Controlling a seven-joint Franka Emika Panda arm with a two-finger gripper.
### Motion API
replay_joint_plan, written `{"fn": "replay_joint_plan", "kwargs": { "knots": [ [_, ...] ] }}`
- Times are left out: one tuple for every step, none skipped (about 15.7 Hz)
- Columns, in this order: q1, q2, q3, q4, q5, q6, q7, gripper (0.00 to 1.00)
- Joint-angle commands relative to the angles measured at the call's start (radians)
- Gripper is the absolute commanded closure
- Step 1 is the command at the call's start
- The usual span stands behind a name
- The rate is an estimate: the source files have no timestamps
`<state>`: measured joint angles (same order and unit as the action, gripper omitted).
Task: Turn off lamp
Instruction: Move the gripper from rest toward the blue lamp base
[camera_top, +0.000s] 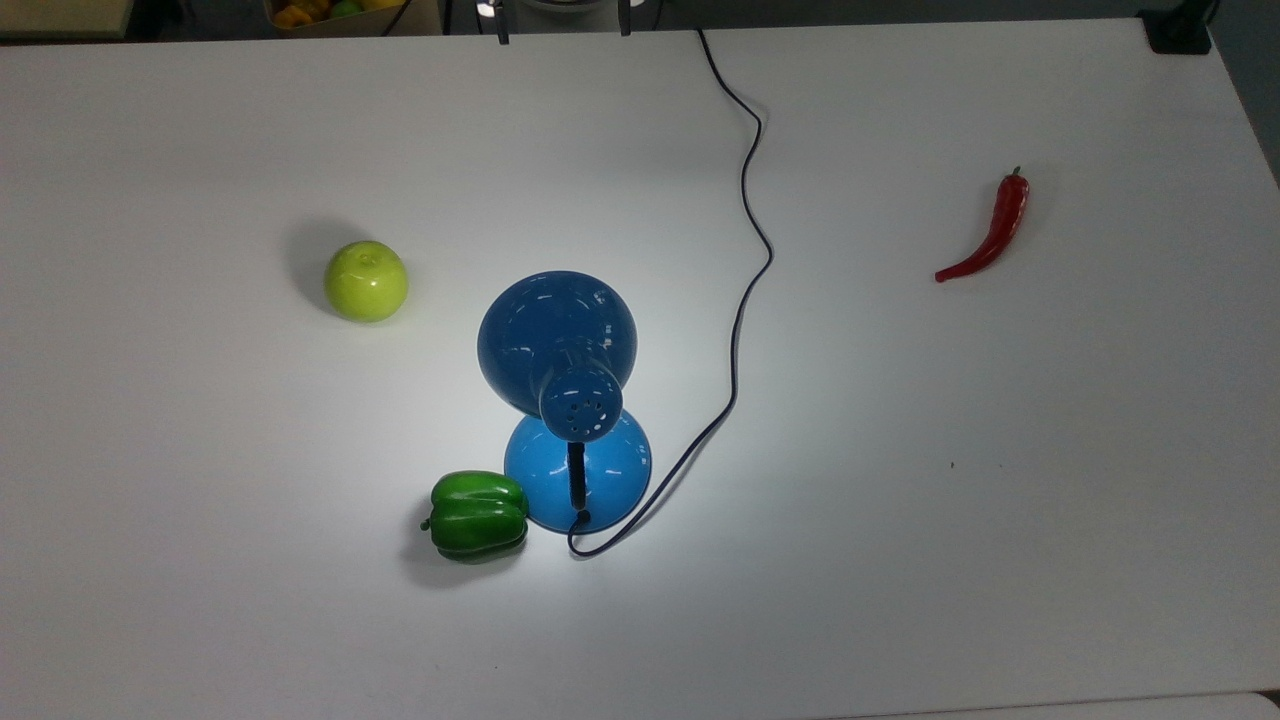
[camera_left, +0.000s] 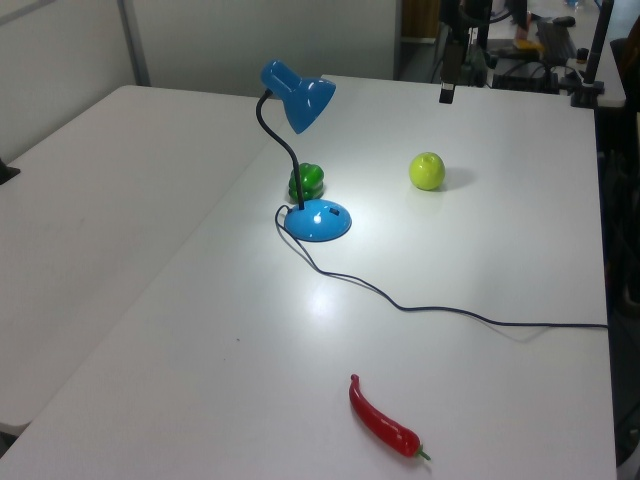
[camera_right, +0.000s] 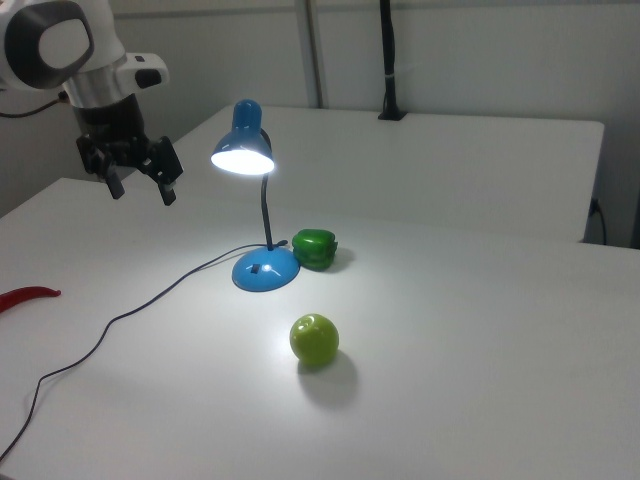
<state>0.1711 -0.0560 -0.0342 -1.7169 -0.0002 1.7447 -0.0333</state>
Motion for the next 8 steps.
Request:
{"fn": "replay_joint_plan", "kwargs": {
  "knots": [
    [0.004, 0.005, -0.001, 0.002, 0.014, 0.012, -0.025, 0.0],
    [0.004, 0.005, -0.001, 0.002, 0.014, 0.013, -0.025, 0.0],
    [0.002, 0.005, -0.001, 0.003, 0.014, 0.013, -0.025, 0.0],
    [0.002, 0.005, -0.001, 0.003, 0.015, 0.013, -0.024, 0.0],
    [-0.001, 0.005, -0.001, 0.005, 0.019, 0.013, -0.024, 0.0],
    [-0.001, 0.005, -0.003, 0.005, 0.025, 0.013, -0.023, 0.0],
    [-0.001, 0.007, -0.003, 0.005, 0.026, 0.015, -0.025, 0.0],
    [-0.001, 0.007, -0.001, 0.005, 0.026, 0.015, -0.037, 0.0]
  ]
}}
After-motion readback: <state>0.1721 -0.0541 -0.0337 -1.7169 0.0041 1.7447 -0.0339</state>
